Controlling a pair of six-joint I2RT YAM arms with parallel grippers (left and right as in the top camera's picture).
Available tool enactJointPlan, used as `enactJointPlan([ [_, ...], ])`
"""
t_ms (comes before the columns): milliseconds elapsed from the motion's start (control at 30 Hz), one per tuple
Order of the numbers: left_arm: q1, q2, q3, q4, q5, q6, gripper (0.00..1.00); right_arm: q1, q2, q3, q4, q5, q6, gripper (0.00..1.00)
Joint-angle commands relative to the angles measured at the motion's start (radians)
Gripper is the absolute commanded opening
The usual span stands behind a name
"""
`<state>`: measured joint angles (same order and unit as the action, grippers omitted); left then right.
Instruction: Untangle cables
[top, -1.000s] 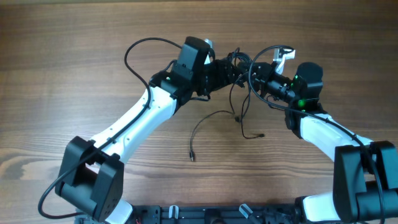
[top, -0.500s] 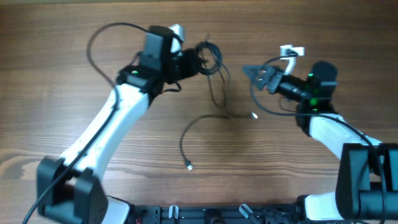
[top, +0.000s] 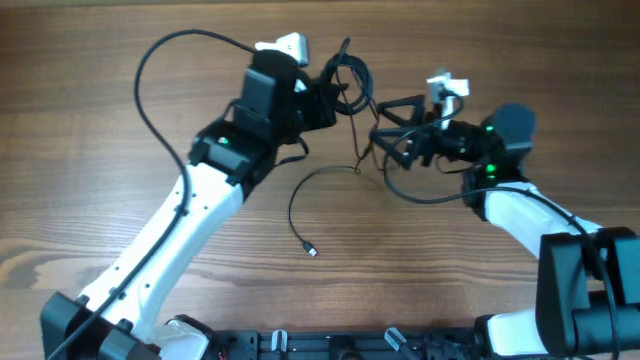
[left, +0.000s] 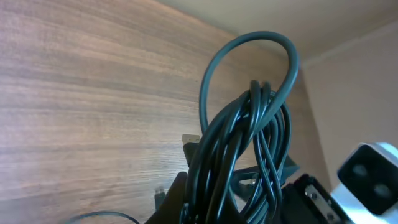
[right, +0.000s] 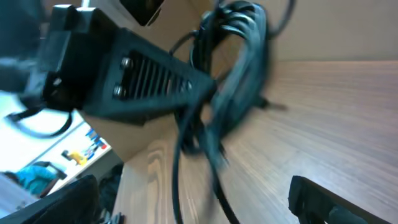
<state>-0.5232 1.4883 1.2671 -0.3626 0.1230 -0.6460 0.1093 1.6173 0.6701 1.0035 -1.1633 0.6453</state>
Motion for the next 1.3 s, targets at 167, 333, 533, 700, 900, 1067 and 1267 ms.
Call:
enactJointPlan([
  [167, -0.087, 0.013, 0.003, 0.007, -0.158, -0.220, 0.04, 0.156, -0.005, 0.009, -0.287, 0.335, -0.298, 0.67],
  [333, -0.076, 0.005, 0.003, -0.060, -0.159, -0.069, 0.04, 0.110, -0.006, 0.009, -0.394, 0.418, -0.263, 0.05],
  [533, 0.044, -0.022, 0.003, -0.142, -0.158, 0.011, 0.04, -0.013, -0.006, 0.009, -0.387, 0.123, -0.218, 0.07],
  [700, 0.057, -0.020, 0.003, -0.029, -0.018, 0.127, 0.04, -0.043, -0.008, 0.009, -0.318, -0.093, -0.192, 1.00],
  [900, 0.116, -0.019, 0.003, -0.075, 0.422, 0.383, 0.04, -0.233, -0.007, 0.009, 0.252, -0.266, 0.192, 1.00],
  [1067, 0.105, -0.010, 0.003, -0.125, 0.655, 0.486, 0.04, -0.172, -0.004, 0.009, 0.128, -0.243, 0.167, 0.95],
  [1267, 0.072, 0.035, 0.003, -0.218, 0.650, 0.520, 0.04, -0.074, -0.004, 0.009, 0.073, -0.231, 0.167, 0.74],
])
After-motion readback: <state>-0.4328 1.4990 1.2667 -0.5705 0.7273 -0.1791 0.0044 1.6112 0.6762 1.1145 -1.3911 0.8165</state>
